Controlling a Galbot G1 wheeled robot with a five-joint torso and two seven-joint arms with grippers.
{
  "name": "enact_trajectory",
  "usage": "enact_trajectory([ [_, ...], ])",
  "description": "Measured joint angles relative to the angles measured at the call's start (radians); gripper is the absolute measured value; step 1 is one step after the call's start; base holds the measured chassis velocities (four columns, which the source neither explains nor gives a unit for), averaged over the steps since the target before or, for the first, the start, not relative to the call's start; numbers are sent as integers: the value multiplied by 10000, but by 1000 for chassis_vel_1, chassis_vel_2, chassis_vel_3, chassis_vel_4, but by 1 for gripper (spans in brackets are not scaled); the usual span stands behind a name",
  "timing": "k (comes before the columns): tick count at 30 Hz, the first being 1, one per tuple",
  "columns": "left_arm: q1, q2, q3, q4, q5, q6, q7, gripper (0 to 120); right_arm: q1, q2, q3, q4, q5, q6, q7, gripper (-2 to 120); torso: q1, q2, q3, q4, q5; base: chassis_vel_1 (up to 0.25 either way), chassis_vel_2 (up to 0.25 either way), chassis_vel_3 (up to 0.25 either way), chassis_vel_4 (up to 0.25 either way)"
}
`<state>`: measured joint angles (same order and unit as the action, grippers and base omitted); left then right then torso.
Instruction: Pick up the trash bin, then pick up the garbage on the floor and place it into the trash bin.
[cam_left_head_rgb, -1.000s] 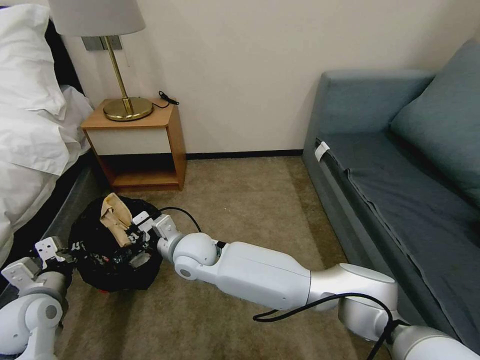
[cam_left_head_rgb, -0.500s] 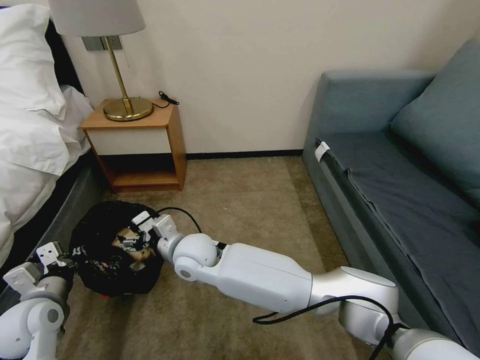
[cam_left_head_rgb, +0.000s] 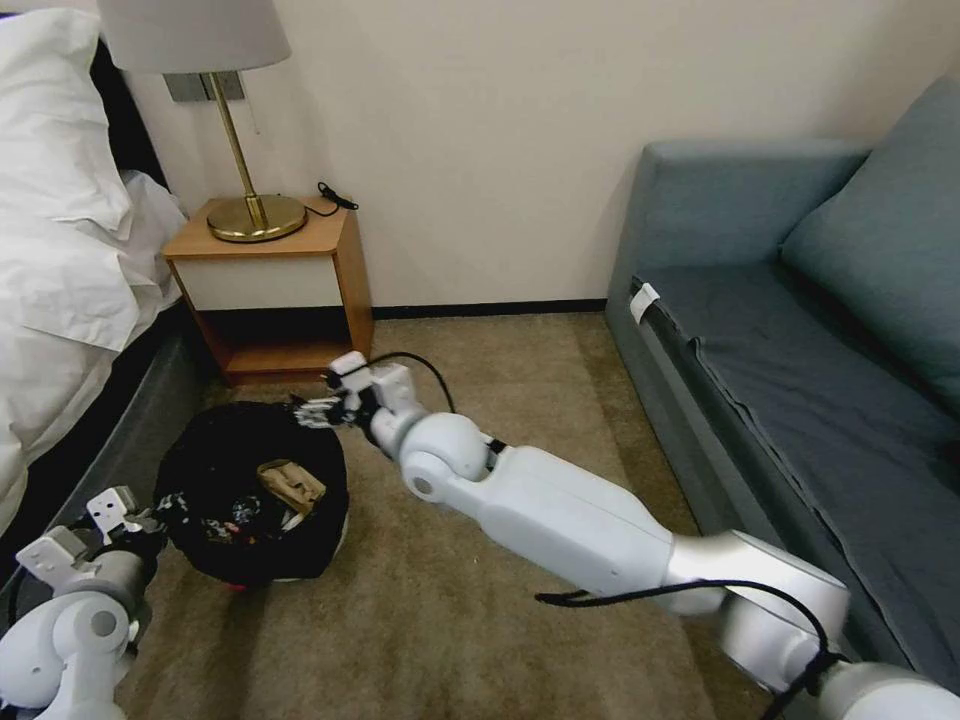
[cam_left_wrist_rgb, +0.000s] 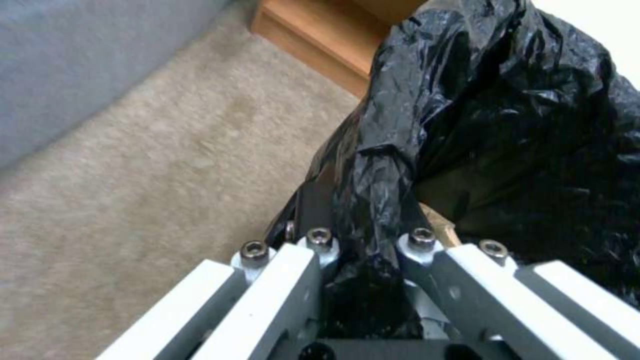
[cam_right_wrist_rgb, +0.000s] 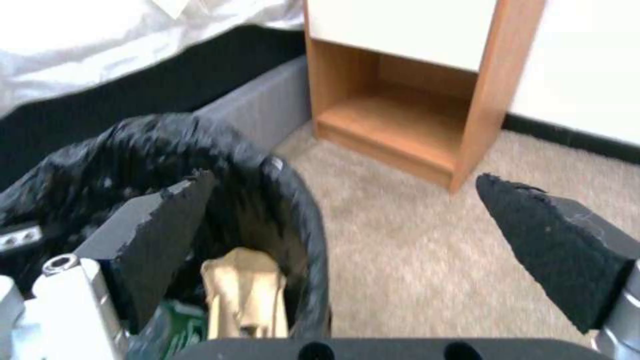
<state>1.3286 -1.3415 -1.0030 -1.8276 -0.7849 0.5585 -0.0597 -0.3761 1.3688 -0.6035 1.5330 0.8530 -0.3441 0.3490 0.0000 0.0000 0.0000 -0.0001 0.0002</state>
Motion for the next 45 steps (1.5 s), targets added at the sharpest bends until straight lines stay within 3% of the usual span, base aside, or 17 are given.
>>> enact_trajectory([
  [6, -318, 49, 311, 713, 169, -300, 218, 4, -869, -295, 373, 247, -394, 1, 18, 100, 0, 0, 0, 0, 1, 0, 0, 0, 0],
  [16, -488, 45, 541, 1272, 230, -374, 320, 4, -1216, -423, 616, 246, -670, 151, -143, 100, 0, 0, 0, 1, -3, 0, 0, 0, 0],
  [23, -477, 48, 538, 1317, 250, -377, 365, 26, -1215, -421, 598, 228, -642, 148, -174, 100, 0, 0, 0, 2, -2, 0, 0, 0, 0],
  [25, -425, 96, 470, 1237, 267, -357, 368, 40, -1188, -398, 547, 205, -623, 142, -176, 100, 0, 0, 0, 1, -1, 0, 0, 0, 0],
  [32, -230, 177, 305, 1022, 490, -337, 272, 61, -1175, -324, 522, 149, -598, 130, -169, 100, 0, 0, 0, 1, -2, 0, 0, 0, 0],
  [34, -139, 210, 209, 851, 784, -332, 238, 71, -1185, -234, 584, 23, -561, 130, -148, 100, 0, 0, 0, 1, -2, 0, 0, 0, 0],
  [37, -92, 229, 164, 753, 941, -331, 232, 77, -1198, -171, 637, -88, -553, 137, -118, 100, 0, 0, 0, 2, -2, 0, 0, 0, 0],
  [40, 87, 343, 11, 405, 1381, -273, 204, 94, -1203, -52, 819, -281, -532, 159, -65, 100, 0, 0, 0, 1, -1, 0, 0, 0, 0],
  [45, 238, 430, -92, 120, 1553, -188, 169, 100, -1215, -52, 1034, -290, -506, 159, -55, 100, 0, 0, 0, 2, -2, 0, 0, 0, 0],
])
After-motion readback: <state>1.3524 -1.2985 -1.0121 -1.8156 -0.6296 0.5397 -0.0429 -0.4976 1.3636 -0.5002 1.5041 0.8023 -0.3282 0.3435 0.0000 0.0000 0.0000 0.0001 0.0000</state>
